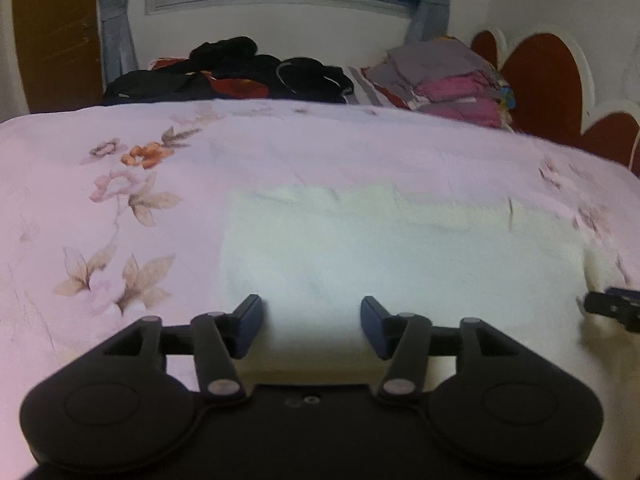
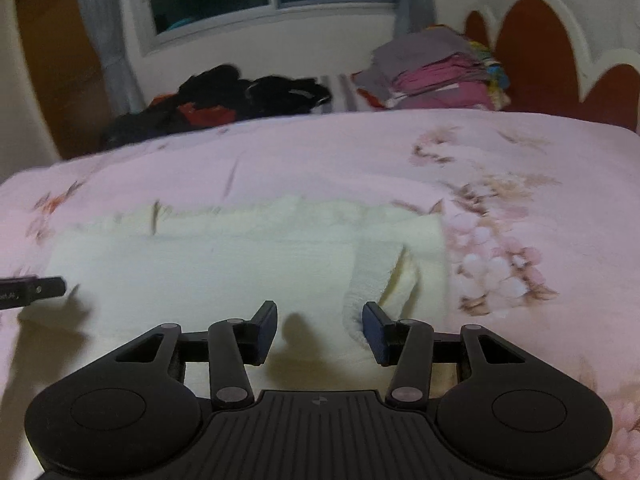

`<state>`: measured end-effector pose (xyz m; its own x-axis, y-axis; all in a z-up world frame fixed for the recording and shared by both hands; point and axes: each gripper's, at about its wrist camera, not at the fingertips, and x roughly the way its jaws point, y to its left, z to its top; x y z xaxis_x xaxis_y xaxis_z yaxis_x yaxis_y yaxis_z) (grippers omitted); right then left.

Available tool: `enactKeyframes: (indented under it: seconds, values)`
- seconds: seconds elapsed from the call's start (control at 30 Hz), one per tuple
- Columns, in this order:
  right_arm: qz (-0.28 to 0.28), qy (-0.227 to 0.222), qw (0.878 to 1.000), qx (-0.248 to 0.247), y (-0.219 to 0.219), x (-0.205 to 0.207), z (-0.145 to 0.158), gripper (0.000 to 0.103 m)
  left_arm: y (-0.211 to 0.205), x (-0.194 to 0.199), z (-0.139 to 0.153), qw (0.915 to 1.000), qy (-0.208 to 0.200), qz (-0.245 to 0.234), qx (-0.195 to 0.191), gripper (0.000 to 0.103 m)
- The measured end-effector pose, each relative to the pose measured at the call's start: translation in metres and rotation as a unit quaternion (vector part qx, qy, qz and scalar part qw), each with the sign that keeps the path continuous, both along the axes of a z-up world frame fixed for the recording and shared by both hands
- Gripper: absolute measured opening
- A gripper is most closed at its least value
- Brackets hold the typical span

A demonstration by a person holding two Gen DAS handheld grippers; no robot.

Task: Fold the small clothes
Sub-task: 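Open the right tool and lift both tools off the folded sweater, then move both tools down to the sweater hem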

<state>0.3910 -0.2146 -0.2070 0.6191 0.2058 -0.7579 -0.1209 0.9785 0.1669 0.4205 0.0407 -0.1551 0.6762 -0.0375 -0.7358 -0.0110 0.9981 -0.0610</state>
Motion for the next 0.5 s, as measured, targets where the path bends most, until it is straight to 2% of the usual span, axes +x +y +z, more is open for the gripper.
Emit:
enactKeyframes:
  seconds: [0.07,0.13,0.2,0.3,0.4,0.5]
  values:
    - [-0.02,0.011,0.999,-0.024,-0.006,0.001,-0.01,0.048,0.0,-0.002,-0.009,0.9998,0.01,-0.002,0.014,0.058]
    - [-0.052,0.016,0.998,-0.017,-0.021,0.002,-0.013,0.048,0.004,-0.004,-0.009,0.9999,0.007,0.001,0.013,0.059]
    - [-0.085,0.011,0.995,-0.049,-0.03,0.001,-0.01,0.048,0.006,-0.005,-0.007,0.9999,0.01,0.002,0.012,0.058]
    - [-0.101,0.01,0.994,-0.037,-0.043,-0.003,-0.005,0.048,0.008,-0.008,-0.004,0.9998,0.012,0.009,0.014,0.058]
    - [-0.088,-0.011,0.996,-0.019,-0.043,-0.016,0.005,0.048,0.008,-0.017,0.001,0.9998,0.009,0.014,0.007,0.058]
    - [-0.054,0.014,0.998,-0.041,-0.03,-0.016,-0.002,0.048,0.002,-0.025,0.0,0.9998,0.008,0.008,0.018,0.059]
